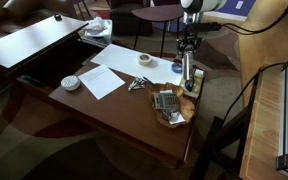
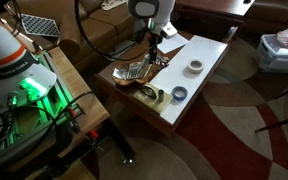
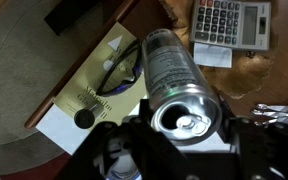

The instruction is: Move the silver can to the left

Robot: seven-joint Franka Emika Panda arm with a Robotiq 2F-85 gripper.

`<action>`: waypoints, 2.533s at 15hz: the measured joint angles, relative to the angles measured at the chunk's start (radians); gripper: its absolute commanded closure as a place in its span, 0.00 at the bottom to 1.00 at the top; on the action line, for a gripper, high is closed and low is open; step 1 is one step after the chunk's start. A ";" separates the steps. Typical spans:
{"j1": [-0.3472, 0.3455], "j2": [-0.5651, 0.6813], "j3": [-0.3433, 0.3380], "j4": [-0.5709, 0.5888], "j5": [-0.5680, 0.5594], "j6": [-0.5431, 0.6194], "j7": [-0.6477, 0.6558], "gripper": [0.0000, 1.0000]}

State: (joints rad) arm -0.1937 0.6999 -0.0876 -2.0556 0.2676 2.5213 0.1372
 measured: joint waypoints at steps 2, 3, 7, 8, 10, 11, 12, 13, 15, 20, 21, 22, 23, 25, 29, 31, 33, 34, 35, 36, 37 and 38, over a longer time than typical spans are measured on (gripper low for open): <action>-0.003 -0.001 -0.001 0.001 0.000 -0.001 -0.003 0.62; -0.009 -0.001 0.013 0.001 0.018 0.012 -0.017 0.62; -0.074 0.000 0.209 -0.025 0.197 0.137 -0.170 0.62; -0.085 0.000 0.269 -0.040 0.239 0.186 -0.215 0.62; -0.090 0.007 0.369 -0.067 0.280 0.302 -0.293 0.62; -0.090 0.016 0.413 -0.075 0.283 0.362 -0.325 0.62; -0.091 0.030 0.453 -0.076 0.283 0.420 -0.355 0.62; -0.094 0.049 0.493 -0.075 0.277 0.482 -0.385 0.37; -0.107 0.094 0.553 -0.063 0.241 0.579 -0.424 0.37; -0.134 0.131 0.566 -0.043 0.156 0.604 -0.411 0.62; -0.132 0.136 0.565 -0.041 0.116 0.618 -0.398 0.62; -0.124 0.144 0.559 -0.035 0.076 0.631 -0.387 0.62; -0.108 0.154 0.547 -0.024 0.034 0.643 -0.378 0.62; -0.059 0.183 0.510 0.006 -0.041 0.673 -0.362 0.62; 0.049 0.264 0.415 0.086 -0.144 0.758 -0.329 0.62; 0.086 0.313 0.370 0.129 -0.177 0.804 -0.311 0.62; 0.133 0.346 0.303 0.167 -0.182 0.814 -0.290 0.62; 0.163 0.357 0.259 0.182 -0.182 0.814 -0.274 0.62; 0.188 0.365 0.220 0.192 -0.182 0.814 -0.258 0.62; 0.207 0.371 0.190 0.199 -0.182 0.814 -0.244 0.62; 0.223 0.376 0.166 0.204 -0.182 0.814 -0.231 0.62; 0.236 0.381 0.147 0.207 -0.182 0.813 -0.217 0.62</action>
State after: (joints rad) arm 0.0425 1.0812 0.0595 -1.8483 0.0858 3.3342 -0.0794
